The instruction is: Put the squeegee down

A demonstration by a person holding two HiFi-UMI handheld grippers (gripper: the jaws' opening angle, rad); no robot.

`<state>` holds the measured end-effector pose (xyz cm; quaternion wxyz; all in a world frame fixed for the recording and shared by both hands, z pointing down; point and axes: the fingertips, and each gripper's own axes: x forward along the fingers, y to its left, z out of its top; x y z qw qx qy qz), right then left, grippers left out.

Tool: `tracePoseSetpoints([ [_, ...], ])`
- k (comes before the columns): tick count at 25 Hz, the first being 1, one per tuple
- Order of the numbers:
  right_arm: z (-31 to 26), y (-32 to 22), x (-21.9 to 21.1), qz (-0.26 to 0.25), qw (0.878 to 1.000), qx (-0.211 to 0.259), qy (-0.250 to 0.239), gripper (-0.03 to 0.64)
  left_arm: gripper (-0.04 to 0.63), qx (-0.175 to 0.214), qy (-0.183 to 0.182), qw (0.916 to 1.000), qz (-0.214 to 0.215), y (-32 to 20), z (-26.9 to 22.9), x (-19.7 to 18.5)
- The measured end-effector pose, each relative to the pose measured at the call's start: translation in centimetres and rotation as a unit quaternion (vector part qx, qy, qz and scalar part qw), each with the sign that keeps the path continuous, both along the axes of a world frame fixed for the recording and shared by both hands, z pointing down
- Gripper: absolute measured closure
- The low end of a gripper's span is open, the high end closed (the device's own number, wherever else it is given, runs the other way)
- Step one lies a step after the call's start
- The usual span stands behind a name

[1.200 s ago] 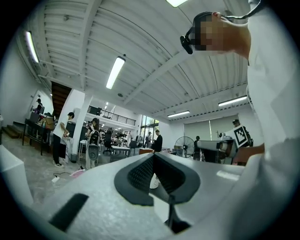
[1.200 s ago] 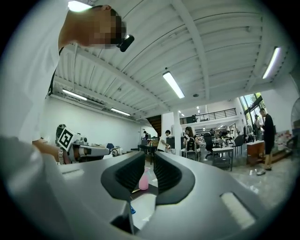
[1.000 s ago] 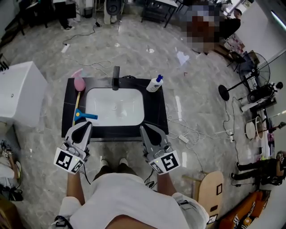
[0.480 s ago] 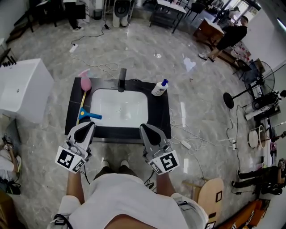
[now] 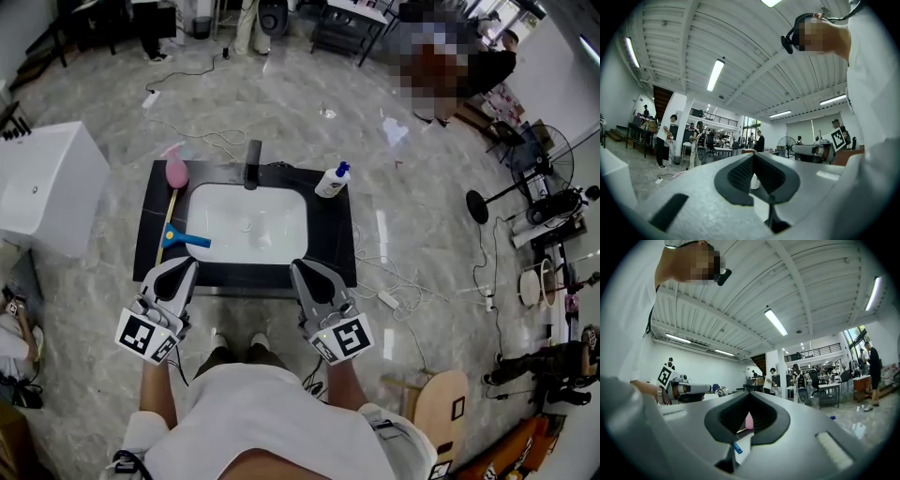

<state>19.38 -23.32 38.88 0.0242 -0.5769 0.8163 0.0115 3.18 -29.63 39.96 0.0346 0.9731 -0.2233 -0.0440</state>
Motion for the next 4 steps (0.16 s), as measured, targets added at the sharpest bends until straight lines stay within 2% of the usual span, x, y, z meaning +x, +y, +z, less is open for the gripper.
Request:
tracePoseSetpoints([
  [4,0.14,-0.02,0.00,-0.002,1.000,-0.003,-0.004,0.609,0.595,-0.003,0.000,1.0000,-0.002,0.01,-0.02,-0.13],
])
